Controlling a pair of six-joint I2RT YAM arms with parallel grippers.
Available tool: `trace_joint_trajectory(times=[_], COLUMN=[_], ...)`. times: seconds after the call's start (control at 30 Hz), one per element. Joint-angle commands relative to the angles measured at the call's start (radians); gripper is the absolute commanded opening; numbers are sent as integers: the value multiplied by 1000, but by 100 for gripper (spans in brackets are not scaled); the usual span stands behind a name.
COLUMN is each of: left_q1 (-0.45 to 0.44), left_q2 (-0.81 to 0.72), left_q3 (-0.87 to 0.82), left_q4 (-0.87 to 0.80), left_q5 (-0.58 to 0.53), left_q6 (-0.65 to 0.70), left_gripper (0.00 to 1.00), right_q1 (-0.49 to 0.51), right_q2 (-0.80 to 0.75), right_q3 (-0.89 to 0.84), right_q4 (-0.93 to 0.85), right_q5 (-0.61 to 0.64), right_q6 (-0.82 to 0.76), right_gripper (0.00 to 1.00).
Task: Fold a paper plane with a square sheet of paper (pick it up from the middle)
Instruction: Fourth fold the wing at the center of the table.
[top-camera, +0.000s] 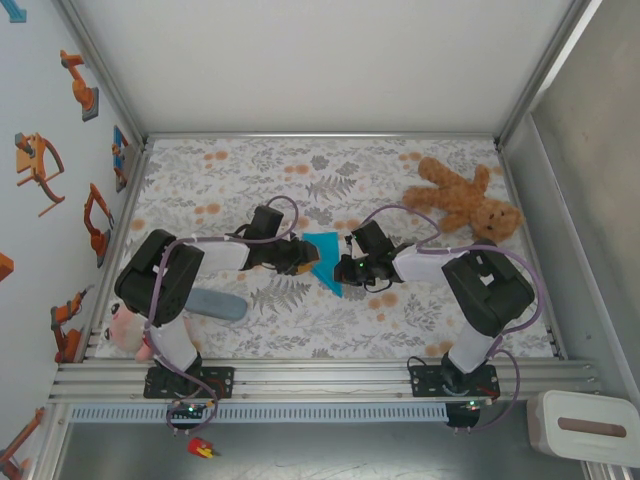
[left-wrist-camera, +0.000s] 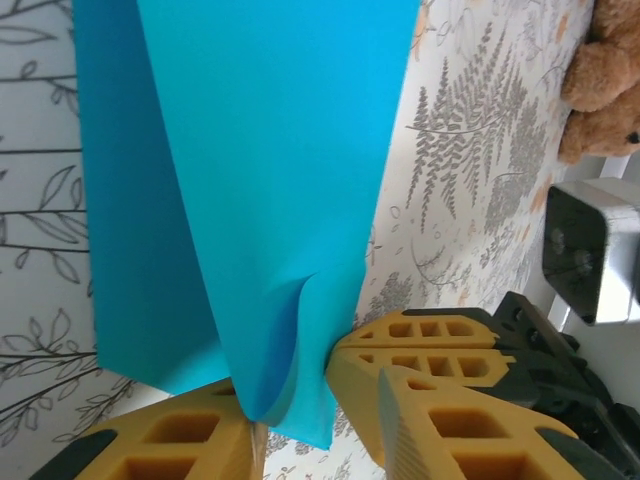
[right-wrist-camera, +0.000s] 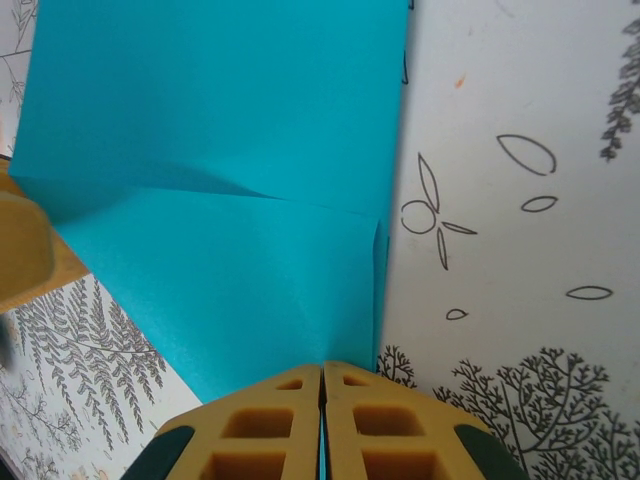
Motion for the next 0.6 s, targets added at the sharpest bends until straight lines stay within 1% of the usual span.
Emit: trace_joint_trajectory(times=[0.0,0.23,0.33,0.43,0.5,0.57], left_q1=[11,13,14,14,14,10], left_q2=[30,42,37,24,12,2], left_q3=[28,41,35,29,25,20], left_q4=[-43,-35,-35,-33,-32,-30], left_q5=[41,40,24,0,-19,-42], left_q6=[55,45,37,20,-2,-33], left_gripper=[27,13,9,7,6,6], right_q1=[-8,-9,-9,-9,-8,-5], right_q2=[24,4,-31,-86,-129,-170], right_q3=[5,8,15,30,39,43], right_q4=[-26,-37,-53,-97,-129,-154], right_q5=[19,34,56,121,181,244], right_q6=[-6,-27,-57,-107,-150,-194], right_gripper=[9,10,12,23,35,43])
